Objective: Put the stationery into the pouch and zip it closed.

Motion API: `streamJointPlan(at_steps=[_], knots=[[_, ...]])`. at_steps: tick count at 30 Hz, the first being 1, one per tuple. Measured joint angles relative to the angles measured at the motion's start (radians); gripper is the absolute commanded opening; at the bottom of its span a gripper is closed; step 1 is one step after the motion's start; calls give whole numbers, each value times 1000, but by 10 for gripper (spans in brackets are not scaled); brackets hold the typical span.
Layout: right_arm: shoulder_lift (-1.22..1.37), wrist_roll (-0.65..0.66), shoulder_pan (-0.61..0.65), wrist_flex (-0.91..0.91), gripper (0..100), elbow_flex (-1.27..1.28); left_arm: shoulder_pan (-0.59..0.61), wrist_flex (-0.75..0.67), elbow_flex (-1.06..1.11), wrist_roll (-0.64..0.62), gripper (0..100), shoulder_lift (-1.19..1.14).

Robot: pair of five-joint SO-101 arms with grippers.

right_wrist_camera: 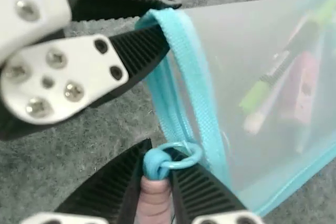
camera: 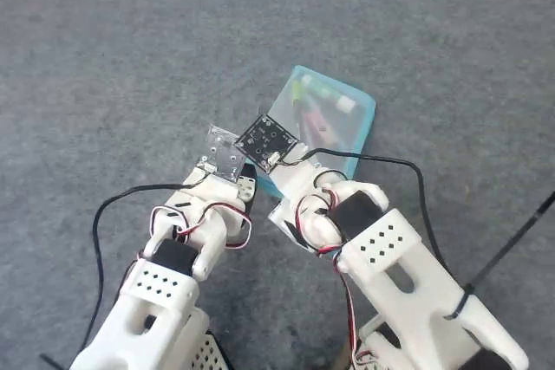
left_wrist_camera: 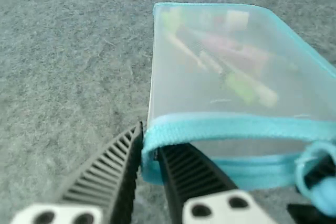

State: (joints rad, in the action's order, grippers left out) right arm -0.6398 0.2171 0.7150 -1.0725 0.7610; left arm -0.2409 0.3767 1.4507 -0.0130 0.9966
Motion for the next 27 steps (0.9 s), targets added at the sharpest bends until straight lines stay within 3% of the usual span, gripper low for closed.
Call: streamJointPlan(at_steps=[3, 13, 18, 27], knots=[[-8, 0, 20, -29, 282, -2, 11, 0, 2, 0, 13, 0], [-201, 21, 15, -147, 279, -3, 25, -2, 2, 0, 13, 0], [-299, 97, -63, -212, 281, -3, 28, -2, 2, 0, 13, 0], [-319, 321, -169, -25, 405, 272, 28, -2, 2, -2, 13, 0]])
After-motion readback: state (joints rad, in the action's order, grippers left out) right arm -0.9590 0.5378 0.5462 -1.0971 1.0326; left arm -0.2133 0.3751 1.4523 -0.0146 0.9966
